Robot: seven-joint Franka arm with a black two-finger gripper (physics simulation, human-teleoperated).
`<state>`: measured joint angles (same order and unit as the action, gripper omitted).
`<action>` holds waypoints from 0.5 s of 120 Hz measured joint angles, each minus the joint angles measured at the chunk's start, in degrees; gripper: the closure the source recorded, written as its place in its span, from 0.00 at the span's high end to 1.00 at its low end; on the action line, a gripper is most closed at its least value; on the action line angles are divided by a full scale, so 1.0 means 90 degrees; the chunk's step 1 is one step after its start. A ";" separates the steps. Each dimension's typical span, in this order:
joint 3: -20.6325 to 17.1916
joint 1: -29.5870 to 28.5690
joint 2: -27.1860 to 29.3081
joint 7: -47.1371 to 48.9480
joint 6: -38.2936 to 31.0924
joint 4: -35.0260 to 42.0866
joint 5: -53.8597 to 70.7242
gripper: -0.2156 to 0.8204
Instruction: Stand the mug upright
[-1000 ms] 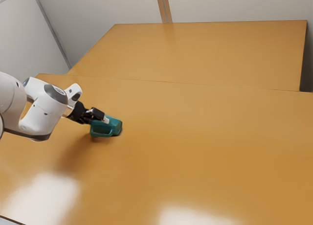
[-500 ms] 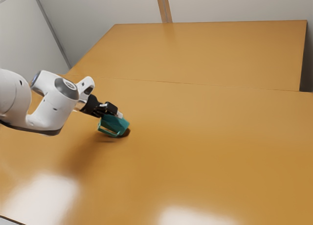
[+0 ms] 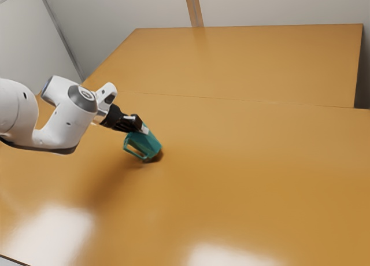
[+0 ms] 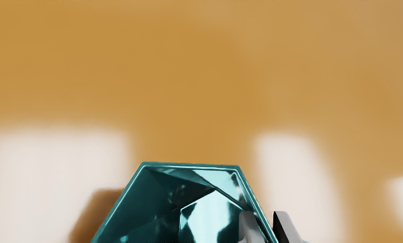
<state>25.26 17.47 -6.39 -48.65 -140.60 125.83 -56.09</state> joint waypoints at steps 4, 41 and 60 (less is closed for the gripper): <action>0.0002 0.0000 0.0044 0.0026 0.0019 -0.0006 0.0015 0.09; 0.0006 -0.0001 0.0390 0.0347 0.0321 -0.0030 0.0612 0.05; -0.0027 -0.0006 0.0532 0.1043 0.0597 -0.0164 0.2864 0.04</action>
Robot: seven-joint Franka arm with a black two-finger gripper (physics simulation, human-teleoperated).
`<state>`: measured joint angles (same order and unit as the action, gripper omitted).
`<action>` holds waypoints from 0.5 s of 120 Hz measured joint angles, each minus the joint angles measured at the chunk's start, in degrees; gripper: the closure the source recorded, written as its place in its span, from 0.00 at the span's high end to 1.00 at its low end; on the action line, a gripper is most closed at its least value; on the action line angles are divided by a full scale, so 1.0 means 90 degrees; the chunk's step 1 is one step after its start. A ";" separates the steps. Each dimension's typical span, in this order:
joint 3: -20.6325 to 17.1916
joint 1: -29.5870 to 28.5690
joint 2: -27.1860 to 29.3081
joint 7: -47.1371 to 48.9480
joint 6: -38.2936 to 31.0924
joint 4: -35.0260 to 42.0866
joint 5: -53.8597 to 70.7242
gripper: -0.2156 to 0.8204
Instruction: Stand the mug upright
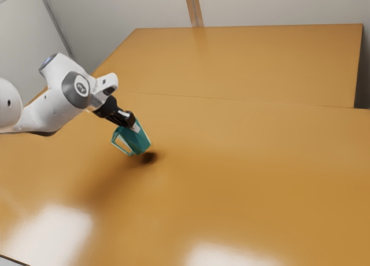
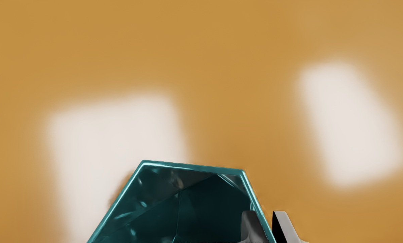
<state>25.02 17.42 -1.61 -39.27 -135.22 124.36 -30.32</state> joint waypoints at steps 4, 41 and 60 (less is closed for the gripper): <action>-0.0005 0.0004 0.0011 0.0159 0.0035 -0.0007 0.0398 0.04; 0.0064 0.0107 -0.0011 0.1470 0.0136 -0.0015 0.2360 0.04; 0.0143 0.0096 0.0009 0.2113 0.0185 -0.0015 0.2991 0.04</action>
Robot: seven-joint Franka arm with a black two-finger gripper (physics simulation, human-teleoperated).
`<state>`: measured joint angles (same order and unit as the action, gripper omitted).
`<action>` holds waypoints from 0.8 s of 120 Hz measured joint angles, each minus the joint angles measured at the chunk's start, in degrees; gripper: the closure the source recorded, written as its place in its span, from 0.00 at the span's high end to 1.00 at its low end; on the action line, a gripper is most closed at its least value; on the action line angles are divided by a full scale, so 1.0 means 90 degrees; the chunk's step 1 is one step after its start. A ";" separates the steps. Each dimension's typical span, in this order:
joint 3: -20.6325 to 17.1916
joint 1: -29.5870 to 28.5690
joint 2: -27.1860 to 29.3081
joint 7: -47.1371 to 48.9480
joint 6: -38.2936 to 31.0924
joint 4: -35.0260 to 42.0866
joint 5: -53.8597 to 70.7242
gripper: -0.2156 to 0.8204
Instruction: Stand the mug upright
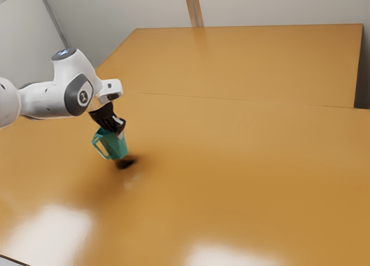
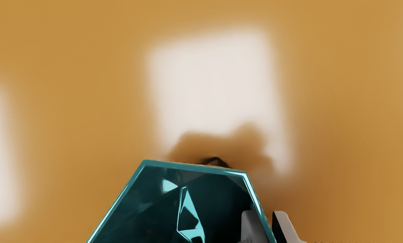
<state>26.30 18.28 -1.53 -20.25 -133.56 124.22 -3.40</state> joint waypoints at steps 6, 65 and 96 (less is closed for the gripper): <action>0.0025 -0.0023 -0.0021 0.0177 0.0011 0.0000 0.0094 0.04; -0.0159 -0.0104 -0.0580 0.1452 0.0224 -0.0461 0.0205 0.04; -0.0289 -0.0100 -0.0605 0.1875 0.0389 -0.0463 0.0193 0.04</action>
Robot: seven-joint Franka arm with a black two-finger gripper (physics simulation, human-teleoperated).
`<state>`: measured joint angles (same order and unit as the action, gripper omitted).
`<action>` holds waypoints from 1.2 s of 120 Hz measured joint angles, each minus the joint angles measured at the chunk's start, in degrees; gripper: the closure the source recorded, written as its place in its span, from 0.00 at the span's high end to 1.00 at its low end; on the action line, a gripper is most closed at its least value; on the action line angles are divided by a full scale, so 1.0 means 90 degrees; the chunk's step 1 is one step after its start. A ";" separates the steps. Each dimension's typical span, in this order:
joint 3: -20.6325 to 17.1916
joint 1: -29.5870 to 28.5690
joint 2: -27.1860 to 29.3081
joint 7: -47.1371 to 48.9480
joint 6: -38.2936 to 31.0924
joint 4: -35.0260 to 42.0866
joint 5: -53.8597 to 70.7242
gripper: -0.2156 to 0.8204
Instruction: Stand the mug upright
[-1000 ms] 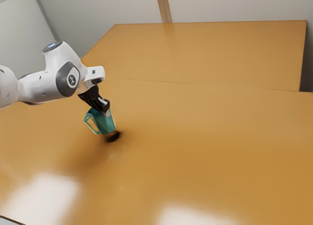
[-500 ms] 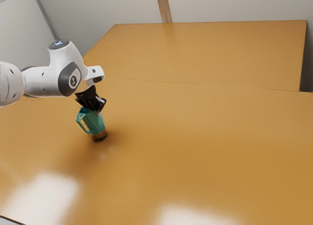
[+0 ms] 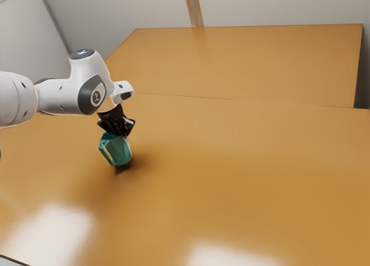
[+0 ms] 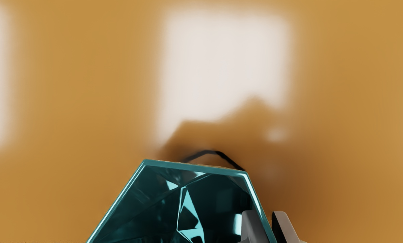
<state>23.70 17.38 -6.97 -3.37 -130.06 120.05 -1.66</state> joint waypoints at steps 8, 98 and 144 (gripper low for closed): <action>-0.0032 0.0011 -0.0018 0.0084 0.0021 -0.0011 -0.0001 0.04; -0.0055 0.0354 -0.0458 0.0635 -0.0339 -0.0344 -0.0241 0.04; -0.0056 0.0415 -0.0529 0.0706 -0.0331 -0.0353 -0.0439 0.15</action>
<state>23.20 21.12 -11.73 2.98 -133.03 116.88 -5.61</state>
